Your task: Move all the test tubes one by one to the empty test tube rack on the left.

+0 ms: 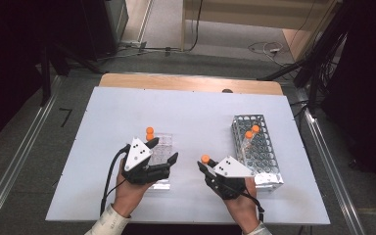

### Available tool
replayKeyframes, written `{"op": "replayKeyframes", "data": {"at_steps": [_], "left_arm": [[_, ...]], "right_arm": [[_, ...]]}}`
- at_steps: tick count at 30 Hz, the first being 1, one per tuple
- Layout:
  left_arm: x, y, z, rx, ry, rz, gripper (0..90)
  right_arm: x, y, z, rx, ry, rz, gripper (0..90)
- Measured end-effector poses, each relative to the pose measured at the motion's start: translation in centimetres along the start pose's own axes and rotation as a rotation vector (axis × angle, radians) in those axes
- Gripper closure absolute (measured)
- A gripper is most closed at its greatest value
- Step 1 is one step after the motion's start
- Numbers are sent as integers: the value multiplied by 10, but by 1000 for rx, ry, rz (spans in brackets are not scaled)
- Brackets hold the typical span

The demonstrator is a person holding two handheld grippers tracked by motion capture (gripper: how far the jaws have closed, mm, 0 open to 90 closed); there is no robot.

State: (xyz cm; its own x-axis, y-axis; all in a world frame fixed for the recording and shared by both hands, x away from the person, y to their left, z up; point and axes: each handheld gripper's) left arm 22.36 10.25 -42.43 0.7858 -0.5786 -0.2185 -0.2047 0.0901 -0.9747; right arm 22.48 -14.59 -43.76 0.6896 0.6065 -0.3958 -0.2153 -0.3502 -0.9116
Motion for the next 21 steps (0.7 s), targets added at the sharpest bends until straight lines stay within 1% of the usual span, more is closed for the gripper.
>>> {"op": "replayKeyframes", "data": {"at_steps": [1, 3, 4, 7, 10, 12, 16, 21], "left_arm": [[1, 0, -3, -7, 21, 0, 258], [2, 0, -9, -26, 88, 5, 273], [3, 0, -13, -29, 110, 9, 280], [6, 1, -24, -15, 151, 15, 310], [8, 2, -31, -10, 198, 20, 370], [9, 3, -33, -4, 217, 25, 411], [9, 4, -38, 7, 232, 23, 497], [11, 6, -42, 22, 245, 35, 571]], "right_arm": [[1, 0, 2, 2, -6, 2, 719], [4, 2, 6, -9, -17, 9, 719], [5, 2, 7, -14, -23, 12, 719], [7, 4, 14, -19, -43, 21, 719], [8, 3, 20, -29, -61, 20, 718], [8, 3, 22, -28, -72, 23, 718], [10, 4, 24, -23, -87, 25, 718], [11, 4, 26, -7, -106, 29, 718]]}}
Point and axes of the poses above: each handheld gripper's, and its own axes: x roughly forward along the jaws, y roughly out of its underside, z roughly to its left, and after that the axes turned 6 degrees about -z, right-handed
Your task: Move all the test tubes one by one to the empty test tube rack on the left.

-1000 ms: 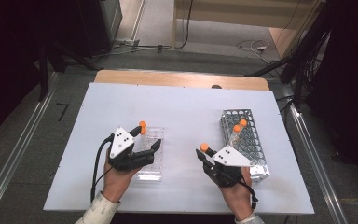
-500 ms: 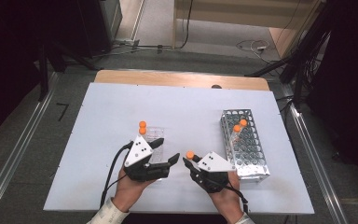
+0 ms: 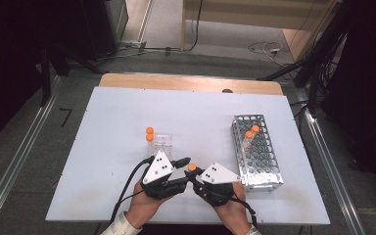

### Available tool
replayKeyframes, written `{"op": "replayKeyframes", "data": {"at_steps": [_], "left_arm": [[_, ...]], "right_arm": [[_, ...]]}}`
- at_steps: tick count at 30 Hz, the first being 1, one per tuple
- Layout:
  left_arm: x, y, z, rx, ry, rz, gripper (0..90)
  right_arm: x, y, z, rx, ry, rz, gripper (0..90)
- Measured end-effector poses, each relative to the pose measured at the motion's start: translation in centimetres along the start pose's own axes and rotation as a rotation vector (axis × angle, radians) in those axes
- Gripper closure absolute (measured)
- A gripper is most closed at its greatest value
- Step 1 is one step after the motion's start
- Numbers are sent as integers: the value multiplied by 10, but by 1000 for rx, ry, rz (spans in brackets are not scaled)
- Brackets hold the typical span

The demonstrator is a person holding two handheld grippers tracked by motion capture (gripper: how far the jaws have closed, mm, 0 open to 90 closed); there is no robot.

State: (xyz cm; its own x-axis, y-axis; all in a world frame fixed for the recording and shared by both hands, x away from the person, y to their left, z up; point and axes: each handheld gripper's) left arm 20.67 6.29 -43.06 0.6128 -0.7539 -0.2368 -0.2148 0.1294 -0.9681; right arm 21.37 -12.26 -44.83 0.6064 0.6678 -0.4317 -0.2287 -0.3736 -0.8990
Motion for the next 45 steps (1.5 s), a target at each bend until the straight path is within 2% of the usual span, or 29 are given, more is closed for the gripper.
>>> {"op": "replayKeyframes", "data": {"at_steps": [6, 14, 15, 19, 25, 33, 40, 45], "left_arm": [[0, 1, -2, 15, -9, 1, 677], [0, 2, -1, 12, -9, -2, 699], [0, 2, -1, 17, -13, -2, 701], [-1, 1, 0, 10, -12, -13, 702], [-5, -2, 5, -13, -17, -36, 702], [-14, -7, 17, -46, -45, -52, 701], [-22, -13, 26, -58, -82, -71, 701], [-34, -18, 37, -70, -129, -98, 702]], "right_arm": [[-1, 0, 1, -1, -5, -3, 718], [-1, 0, 0, 0, -7, -3, 710], [-1, 0, 0, -1, -6, -4, 689], [0, -1, 0, 7, -17, -8, 505], [-1, -1, -2, 10, 1, -32, 365], [-6, 0, -17, 52, 62, -57, 290], [-12, -1, -24, 68, 75, -76, 278], [-16, -2, -25, 68, 75, -86, 278]]}}
Point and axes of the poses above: each handheld gripper's, and its own axes: x roughly forward along the jaws, y roughly out of its underside, z roughly to its left, and after that the axes turned 6 degrees about -z, right-handed
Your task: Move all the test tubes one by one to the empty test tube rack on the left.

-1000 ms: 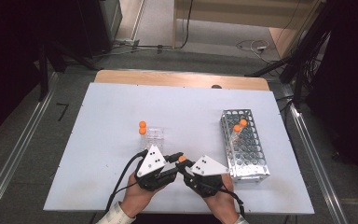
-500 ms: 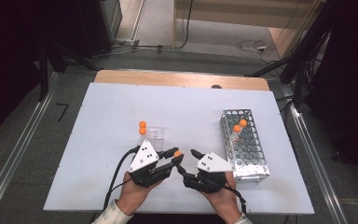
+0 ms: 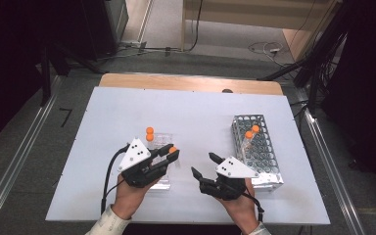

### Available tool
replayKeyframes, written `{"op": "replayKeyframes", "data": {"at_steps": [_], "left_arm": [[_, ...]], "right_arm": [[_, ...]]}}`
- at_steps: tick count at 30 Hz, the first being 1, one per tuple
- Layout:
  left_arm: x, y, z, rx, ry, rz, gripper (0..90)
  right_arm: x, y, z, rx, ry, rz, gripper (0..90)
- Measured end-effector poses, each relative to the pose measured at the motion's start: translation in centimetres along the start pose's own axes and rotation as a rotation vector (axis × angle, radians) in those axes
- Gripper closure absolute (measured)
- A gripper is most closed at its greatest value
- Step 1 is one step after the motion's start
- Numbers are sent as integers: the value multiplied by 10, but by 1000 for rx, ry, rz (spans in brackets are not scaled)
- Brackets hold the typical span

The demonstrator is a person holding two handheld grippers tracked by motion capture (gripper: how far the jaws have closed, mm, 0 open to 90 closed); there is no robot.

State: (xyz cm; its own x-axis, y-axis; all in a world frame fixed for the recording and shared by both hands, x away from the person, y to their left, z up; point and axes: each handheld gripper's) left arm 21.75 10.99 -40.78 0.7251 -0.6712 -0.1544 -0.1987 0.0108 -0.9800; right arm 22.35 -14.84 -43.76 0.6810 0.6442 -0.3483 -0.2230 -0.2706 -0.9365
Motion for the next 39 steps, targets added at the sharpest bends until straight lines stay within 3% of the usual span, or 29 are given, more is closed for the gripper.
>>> {"op": "replayKeyframes", "data": {"at_steps": [6, 13, 25, 36, 39], "left_arm": [[-14, -9, 15, -20, -47, -37, 702], [-27, -17, 27, -8, -123, -52, 702], [-29, -16, 40, 15, -217, -18, 701], [-24, -5, 51, -13, -236, 11, 701], [-19, 0, 51, -1, -241, 31, 701]], "right_arm": [[-1, 0, -1, 10, 6, 1, 277], [-2, 0, -3, 10, 11, -2, 280], [-2, 0, -2, 10, 10, 0, 283], [-2, 0, -3, 8, 11, 0, 286], [-3, 0, -3, 8, 10, -1, 287]]}}
Point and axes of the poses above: each handheld gripper's, and its own axes: x roughly forward along the jaws, y roughly out of its underside, z roughly to its left, and after that the axes turned 6 degrees about -z, right-handed
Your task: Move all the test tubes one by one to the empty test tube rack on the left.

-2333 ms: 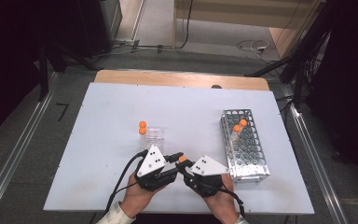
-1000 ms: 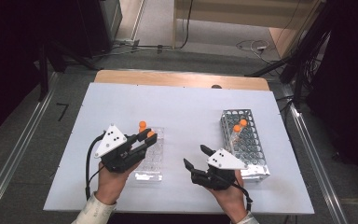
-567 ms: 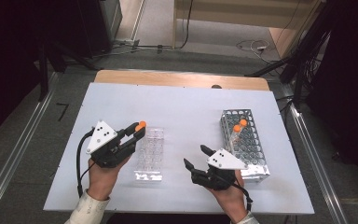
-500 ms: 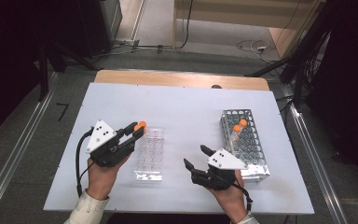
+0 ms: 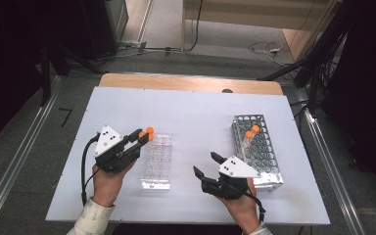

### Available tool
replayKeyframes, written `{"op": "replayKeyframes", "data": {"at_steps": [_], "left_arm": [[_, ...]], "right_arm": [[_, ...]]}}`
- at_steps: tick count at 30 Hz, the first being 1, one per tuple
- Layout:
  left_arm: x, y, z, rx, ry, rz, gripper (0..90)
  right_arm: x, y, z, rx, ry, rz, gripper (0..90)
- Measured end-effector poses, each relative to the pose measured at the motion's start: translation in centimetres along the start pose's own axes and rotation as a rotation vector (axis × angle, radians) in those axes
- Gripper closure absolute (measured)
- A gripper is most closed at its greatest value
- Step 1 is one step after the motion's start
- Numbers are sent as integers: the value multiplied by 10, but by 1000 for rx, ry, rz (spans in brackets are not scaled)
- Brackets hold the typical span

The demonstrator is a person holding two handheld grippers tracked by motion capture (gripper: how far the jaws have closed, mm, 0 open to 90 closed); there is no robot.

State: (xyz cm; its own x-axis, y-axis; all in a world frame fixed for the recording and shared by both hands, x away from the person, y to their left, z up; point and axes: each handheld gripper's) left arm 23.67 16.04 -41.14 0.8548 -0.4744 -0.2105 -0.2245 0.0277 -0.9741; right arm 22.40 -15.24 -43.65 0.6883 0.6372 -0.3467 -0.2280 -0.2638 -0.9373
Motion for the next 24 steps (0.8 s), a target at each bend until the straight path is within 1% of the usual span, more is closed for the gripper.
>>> {"op": "replayKeyframes", "data": {"at_steps": [5, 13, 16, 22, 24], "left_arm": [[9, 12, -1, 3, -9, 37, 701], [14, 19, -5, 24, -21, 80, 700], [14, 20, -6, 27, -24, 87, 699], [14, 21, -5, 18, -14, 79, 685], [14, 20, -5, 17, -7, 78, 638]], "right_arm": [[0, 0, 1, 1, -1, 0, 287], [-1, 0, 0, 2, -4, -3, 287], [-1, 0, 0, 0, -3, -5, 287], [-1, 0, 0, 1, -4, -4, 287], [-1, 0, 0, 0, -4, -5, 288]]}}
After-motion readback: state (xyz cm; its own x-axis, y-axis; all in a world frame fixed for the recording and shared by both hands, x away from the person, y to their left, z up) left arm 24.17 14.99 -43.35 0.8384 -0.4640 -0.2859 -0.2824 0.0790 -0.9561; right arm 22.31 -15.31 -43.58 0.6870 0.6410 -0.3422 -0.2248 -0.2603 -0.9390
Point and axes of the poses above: each handheld gripper's, and its own axes: x roughly forward along the jaws, y roughly out of its underside, z roughly to its left, and after that the axes turned 6 degrees about -z, right-handed
